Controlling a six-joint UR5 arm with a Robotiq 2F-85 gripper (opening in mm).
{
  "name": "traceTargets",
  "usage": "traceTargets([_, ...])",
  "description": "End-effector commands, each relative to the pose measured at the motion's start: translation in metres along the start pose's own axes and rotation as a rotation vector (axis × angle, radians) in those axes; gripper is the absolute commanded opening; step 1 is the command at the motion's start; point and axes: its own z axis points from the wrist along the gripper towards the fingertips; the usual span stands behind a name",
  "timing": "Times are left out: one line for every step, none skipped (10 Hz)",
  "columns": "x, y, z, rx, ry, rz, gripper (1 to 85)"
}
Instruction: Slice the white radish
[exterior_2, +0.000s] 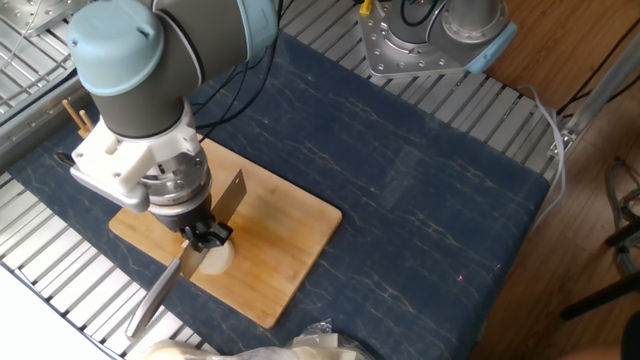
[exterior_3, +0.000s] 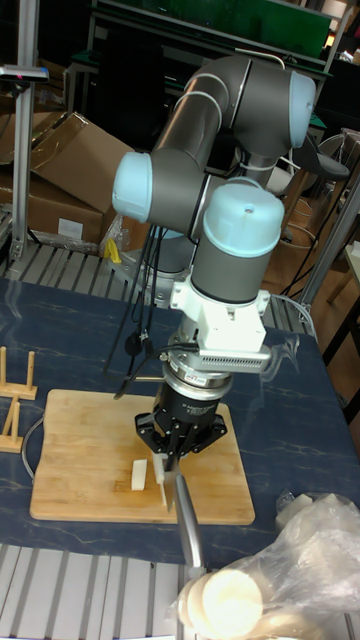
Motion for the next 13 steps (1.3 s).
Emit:
traceTargets([0.001,0.013,-0.014,-0.028,0.013,0.034,1.0])
traceTargets([0.001,0.015,-0.015,-0.028,0.013,0.040,1.0])
traceTargets([0.000,0.016,-0.015,-0.028,0.013,0.043,1.0])
traceTargets([-0.001,0.019,-0.016,-0.026,0.011,0.049,1.0])
traceTargets([-0.003,0.019,-0.015,-0.029,0.006,0.050,1.0])
traceTargets([-0.004,0.018,-0.013,-0.026,0.002,0.047,1.0])
traceTargets([-0.007,0.017,-0.010,-0.022,-0.004,0.045,1.0])
traceTargets([-0.010,0.017,-0.006,-0.020,-0.009,0.043,1.0])
traceTargets([-0.011,0.016,-0.004,-0.017,-0.010,0.042,1.0])
traceTargets([-0.011,0.015,-0.003,-0.015,-0.010,0.040,1.0])
traceTargets([-0.011,0.014,-0.002,-0.014,-0.010,0.038,1.0])
traceTargets([-0.011,0.013,-0.002,-0.013,-0.011,0.035,1.0])
traceTargets([-0.011,0.013,-0.001,-0.013,-0.011,0.035,1.0])
